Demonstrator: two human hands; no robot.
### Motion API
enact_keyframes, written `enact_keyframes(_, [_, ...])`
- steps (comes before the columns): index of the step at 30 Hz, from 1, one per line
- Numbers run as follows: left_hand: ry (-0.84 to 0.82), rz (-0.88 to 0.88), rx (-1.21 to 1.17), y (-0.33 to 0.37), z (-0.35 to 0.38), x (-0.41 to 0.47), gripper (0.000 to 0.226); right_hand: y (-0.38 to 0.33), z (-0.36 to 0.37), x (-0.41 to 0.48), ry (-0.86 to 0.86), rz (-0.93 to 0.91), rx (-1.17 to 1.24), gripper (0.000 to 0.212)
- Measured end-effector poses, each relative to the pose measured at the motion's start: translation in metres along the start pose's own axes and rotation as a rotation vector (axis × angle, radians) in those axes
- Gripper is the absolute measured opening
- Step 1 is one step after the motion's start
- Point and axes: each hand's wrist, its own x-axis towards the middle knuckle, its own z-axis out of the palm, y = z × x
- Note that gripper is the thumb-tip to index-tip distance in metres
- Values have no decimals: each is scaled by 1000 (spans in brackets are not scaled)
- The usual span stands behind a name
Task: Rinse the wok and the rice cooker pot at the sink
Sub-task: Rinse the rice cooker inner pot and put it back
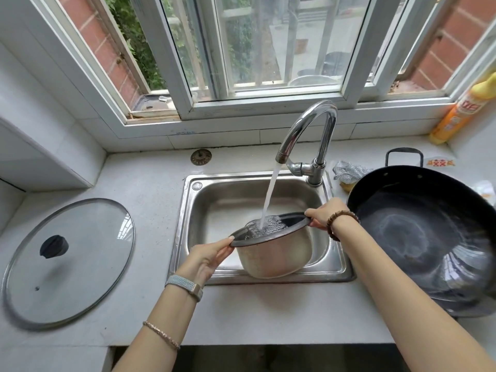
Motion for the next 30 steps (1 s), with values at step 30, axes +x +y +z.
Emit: enact_keyframes(30, [75, 131, 37, -1, 8, 19, 40, 11, 17, 14, 136, -353, -70, 31])
